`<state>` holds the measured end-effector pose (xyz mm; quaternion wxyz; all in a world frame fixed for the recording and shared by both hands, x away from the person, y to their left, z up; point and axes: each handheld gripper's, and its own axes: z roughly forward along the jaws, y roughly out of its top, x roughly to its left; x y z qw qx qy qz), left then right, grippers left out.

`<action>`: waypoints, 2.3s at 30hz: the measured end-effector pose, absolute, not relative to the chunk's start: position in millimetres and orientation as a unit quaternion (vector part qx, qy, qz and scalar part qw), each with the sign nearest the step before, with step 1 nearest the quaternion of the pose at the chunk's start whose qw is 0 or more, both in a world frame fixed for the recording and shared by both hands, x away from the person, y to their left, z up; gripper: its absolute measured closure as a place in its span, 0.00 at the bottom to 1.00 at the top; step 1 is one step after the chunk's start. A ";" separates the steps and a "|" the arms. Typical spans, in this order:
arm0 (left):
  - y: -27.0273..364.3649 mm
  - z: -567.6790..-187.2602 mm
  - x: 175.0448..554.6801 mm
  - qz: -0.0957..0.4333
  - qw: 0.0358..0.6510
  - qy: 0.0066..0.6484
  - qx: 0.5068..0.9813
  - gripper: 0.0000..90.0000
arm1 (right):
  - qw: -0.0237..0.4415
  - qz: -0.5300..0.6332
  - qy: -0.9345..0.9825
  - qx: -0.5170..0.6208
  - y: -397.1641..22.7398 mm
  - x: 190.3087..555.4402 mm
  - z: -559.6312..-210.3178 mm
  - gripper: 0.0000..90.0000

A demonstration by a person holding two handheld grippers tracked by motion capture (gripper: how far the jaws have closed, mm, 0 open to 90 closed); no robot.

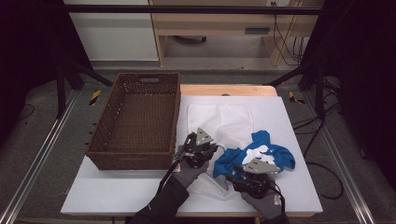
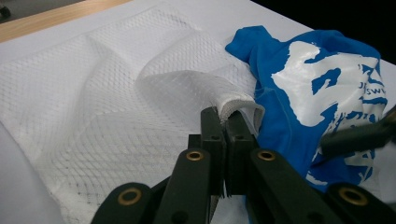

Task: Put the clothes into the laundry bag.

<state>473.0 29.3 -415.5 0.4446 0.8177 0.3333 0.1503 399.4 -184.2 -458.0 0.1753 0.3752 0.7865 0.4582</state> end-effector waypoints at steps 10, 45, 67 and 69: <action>31.6 -415.0 469.7 0.149 0.446 0.328 0.819 0.98 | 0.250 0.379 0.756 0.472 -215.8 443.2 -465.3 0.41; 29.3 -399.5 467.4 0.160 0.445 0.333 0.816 0.98 | 0.196 0.468 0.789 0.348 -161.8 401.7 -431.5 0.93; 45.2 -426.3 465.7 0.155 0.424 0.346 0.822 0.98 | 0.210 0.462 0.737 0.446 -224.6 427.2 -435.4 0.53; 45.1 -427.0 466.4 0.155 0.423 0.347 0.823 0.98 | 0.197 0.465 0.746 0.434 -220.9 423.3 -438.3 0.49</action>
